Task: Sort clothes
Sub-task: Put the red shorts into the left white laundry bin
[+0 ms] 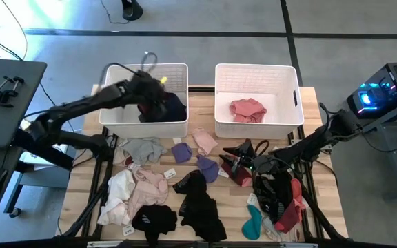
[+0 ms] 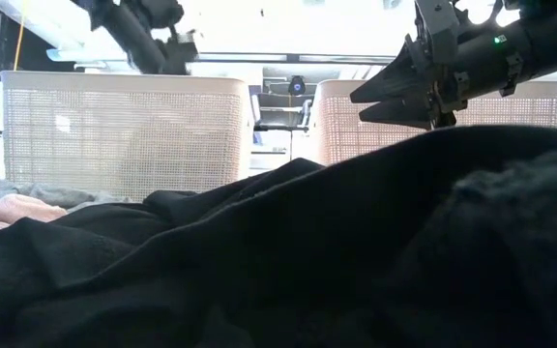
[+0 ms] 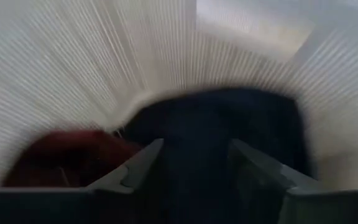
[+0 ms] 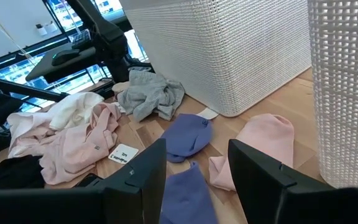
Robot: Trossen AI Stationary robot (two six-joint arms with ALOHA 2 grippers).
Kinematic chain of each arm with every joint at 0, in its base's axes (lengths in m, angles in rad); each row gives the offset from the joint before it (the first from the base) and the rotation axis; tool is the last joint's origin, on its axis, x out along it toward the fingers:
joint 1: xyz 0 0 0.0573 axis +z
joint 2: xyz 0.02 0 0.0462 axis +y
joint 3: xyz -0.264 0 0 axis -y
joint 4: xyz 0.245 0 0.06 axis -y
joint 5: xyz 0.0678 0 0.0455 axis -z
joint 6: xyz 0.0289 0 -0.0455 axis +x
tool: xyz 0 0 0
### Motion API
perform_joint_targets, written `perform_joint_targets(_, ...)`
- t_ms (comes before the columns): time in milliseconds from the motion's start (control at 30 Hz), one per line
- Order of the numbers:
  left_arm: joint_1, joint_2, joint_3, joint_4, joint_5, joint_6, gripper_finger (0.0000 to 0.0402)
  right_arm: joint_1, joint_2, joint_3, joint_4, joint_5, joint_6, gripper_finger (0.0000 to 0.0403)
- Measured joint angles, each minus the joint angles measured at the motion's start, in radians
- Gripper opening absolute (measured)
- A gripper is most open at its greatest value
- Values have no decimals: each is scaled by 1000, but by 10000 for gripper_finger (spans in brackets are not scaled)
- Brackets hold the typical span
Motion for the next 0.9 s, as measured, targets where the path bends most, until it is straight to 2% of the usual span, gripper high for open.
perform_joint_targets(167,6,170,-81,66,32,2,138,0,0,0,0,0,0,160)
perform_joint_targets(267,27,240,-68,65,39,3,130,0,0,0,0,0,0,160)
perform_joint_targets(367,50,255,-24,26,34,3,128,0,0,0,0,0,-4,160)
perform_joint_targets(500,56,199,79,-77,31,2,129,2,-4,0,-2,0,-30,160)
perform_joint_targets(633,19,88,151,-144,31,-29,129,68,-71,10,-9,39,-183,160)
perform_joint_targets(767,-62,-61,156,-119,31,-42,129,161,-168,46,-82,77,-336,160)
perform_joint_targets(900,-193,-187,132,-72,32,-71,129,239,-253,95,-256,78,-331,160)
